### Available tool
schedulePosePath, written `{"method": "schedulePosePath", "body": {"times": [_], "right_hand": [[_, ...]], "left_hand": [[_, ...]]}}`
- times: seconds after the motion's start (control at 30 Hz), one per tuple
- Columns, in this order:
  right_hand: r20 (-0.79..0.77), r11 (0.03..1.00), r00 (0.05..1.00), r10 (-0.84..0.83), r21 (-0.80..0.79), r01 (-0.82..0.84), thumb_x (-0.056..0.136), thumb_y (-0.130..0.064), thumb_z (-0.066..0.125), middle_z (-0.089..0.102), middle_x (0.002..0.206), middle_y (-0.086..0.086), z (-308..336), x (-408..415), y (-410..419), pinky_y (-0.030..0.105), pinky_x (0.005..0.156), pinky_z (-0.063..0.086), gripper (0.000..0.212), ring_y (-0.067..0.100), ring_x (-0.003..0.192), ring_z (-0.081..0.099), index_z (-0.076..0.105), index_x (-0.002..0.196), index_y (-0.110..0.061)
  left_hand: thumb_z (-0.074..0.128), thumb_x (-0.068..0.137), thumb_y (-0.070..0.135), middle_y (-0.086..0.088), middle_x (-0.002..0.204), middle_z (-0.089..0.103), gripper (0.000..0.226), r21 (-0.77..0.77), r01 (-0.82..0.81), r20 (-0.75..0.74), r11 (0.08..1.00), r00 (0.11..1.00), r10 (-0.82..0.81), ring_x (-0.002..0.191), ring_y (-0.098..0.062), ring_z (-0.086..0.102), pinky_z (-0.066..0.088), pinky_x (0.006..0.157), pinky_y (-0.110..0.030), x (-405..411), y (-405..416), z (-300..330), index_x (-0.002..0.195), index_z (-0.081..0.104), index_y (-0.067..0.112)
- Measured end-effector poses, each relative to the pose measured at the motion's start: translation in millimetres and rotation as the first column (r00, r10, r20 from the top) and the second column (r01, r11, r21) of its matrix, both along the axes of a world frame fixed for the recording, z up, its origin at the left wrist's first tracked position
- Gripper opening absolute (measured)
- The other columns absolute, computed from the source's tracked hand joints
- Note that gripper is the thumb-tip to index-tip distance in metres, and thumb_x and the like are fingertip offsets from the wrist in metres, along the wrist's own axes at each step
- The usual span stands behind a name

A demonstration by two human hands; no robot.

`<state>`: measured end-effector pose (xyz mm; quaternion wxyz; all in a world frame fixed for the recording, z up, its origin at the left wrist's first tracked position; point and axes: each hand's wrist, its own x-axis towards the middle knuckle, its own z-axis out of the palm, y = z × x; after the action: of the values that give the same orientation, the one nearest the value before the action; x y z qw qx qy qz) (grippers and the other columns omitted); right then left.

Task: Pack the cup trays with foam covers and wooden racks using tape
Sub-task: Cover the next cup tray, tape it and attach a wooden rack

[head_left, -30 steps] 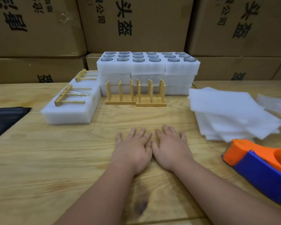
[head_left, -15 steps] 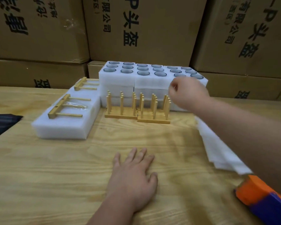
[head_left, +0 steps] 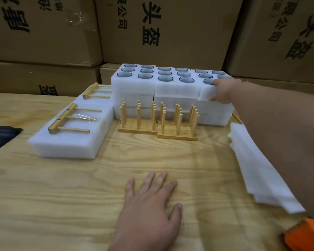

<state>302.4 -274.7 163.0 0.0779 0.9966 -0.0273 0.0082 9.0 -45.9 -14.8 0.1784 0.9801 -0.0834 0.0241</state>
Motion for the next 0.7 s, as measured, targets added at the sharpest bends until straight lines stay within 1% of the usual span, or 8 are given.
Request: {"method": "schedulePosePath", "body": {"times": [0.07, 0.17, 0.3, 0.37, 0.4, 0.47, 0.6, 0.7], "right_hand": [[0.001, 1.000, 1.000, -0.012, 0.001, 0.012, 0.094, -0.054, 0.058, 0.043, 0.153, -0.002, 2.1, 1.0, -0.3, 0.065, 0.115, 0.023, 0.064, 0.040, 0.139, 0.040, 0.031, 0.152, -0.046], [0.074, 0.999, 0.997, -0.030, 0.045, 0.027, 0.095, -0.050, 0.060, 0.053, 0.142, 0.001, 5.1, -3.9, -1.5, 0.069, 0.116, 0.010, 0.052, 0.038, 0.138, 0.040, 0.043, 0.143, -0.046], [0.158, 0.999, 0.987, -0.020, 0.035, 0.014, 0.091, -0.039, 0.061, 0.054, 0.137, 0.001, 19.7, -18.3, -6.1, 0.069, 0.116, 0.003, 0.047, 0.038, 0.136, 0.040, 0.049, 0.135, -0.051], [0.219, 0.999, 0.975, -0.026, 0.049, 0.016, 0.090, -0.039, 0.061, 0.056, 0.121, 0.006, 28.8, -27.9, -9.5, 0.070, 0.117, 0.005, 0.030, 0.038, 0.134, 0.041, 0.056, 0.119, -0.043], [0.252, 0.998, 0.968, -0.020, 0.056, 0.006, 0.090, -0.038, 0.060, 0.055, 0.112, 0.006, 32.7, -33.3, -11.0, 0.070, 0.117, 0.006, 0.020, 0.038, 0.133, 0.042, 0.056, 0.109, -0.040], [0.295, 0.997, 0.955, 0.020, 0.060, -0.039, 0.090, -0.038, 0.059, 0.052, 0.103, 0.003, 40.0, -47.7, -12.9, 0.070, 0.117, 0.008, 0.014, 0.036, 0.129, 0.044, 0.051, 0.101, -0.043], [0.329, 0.985, 0.933, 0.144, 0.046, -0.168, 0.091, -0.042, 0.062, 0.043, 0.101, -0.005, 48.7, -87.2, -10.2, 0.066, 0.113, 0.018, 0.029, 0.035, 0.121, 0.049, 0.053, 0.117, -0.050], [0.327, 0.974, 0.926, 0.188, 0.056, -0.218, 0.088, -0.046, 0.064, 0.048, 0.100, -0.004, 52.8, -122.1, -6.6, 0.058, 0.106, 0.029, 0.033, 0.032, 0.115, 0.052, 0.056, 0.120, -0.046]], "left_hand": [[0.012, 0.079, 0.074, 0.032, 0.163, -0.002, 0.077, -0.005, -0.006, 0.000, 1.000, 1.000, 0.006, 0.150, 0.003, -0.014, -0.018, 0.119, -0.049, -1.1, -0.2, 0.7, 0.153, 0.010, 0.052], [0.012, 0.080, 0.073, 0.032, 0.163, -0.002, 0.077, -0.010, -0.014, -0.007, 1.000, 1.000, 0.014, 0.151, 0.003, -0.013, -0.017, 0.119, -0.049, -2.4, -0.6, 2.2, 0.153, 0.011, 0.052], [0.009, 0.079, 0.072, 0.031, 0.164, -0.002, 0.077, -0.003, -0.011, -0.022, 1.000, 1.000, 0.011, 0.151, 0.003, -0.014, -0.017, 0.120, -0.049, -3.7, -0.9, 4.3, 0.154, 0.011, 0.052], [0.008, 0.079, 0.072, 0.030, 0.164, -0.001, 0.077, 0.007, -0.011, -0.026, 1.000, 1.000, 0.011, 0.151, 0.002, -0.013, -0.015, 0.120, -0.049, -4.4, -1.5, 5.3, 0.154, 0.013, 0.052], [0.009, 0.080, 0.071, 0.030, 0.164, 0.000, 0.076, 0.015, -0.013, -0.025, 1.000, 1.000, 0.014, 0.151, 0.002, -0.011, -0.013, 0.121, -0.050, -4.8, -1.7, 5.8, 0.153, 0.014, 0.051], [0.011, 0.082, 0.069, 0.028, 0.165, 0.003, 0.074, 0.032, -0.018, -0.022, 0.999, 1.000, 0.019, 0.152, 0.000, -0.008, -0.010, 0.122, -0.051, -5.0, -2.3, 6.9, 0.154, 0.016, 0.050], [0.017, 0.086, 0.066, 0.025, 0.166, 0.008, 0.070, 0.038, -0.013, -0.019, 0.999, 1.000, 0.014, 0.154, -0.003, -0.003, -0.007, 0.122, -0.052, -7.3, -2.1, 8.5, 0.154, 0.021, 0.048], [0.019, 0.088, 0.065, 0.024, 0.166, 0.010, 0.068, 0.036, -0.011, -0.027, 0.999, 1.000, 0.012, 0.154, -0.003, -0.002, -0.007, 0.122, -0.052, -7.4, -1.3, 8.1, 0.153, 0.022, 0.048]]}}
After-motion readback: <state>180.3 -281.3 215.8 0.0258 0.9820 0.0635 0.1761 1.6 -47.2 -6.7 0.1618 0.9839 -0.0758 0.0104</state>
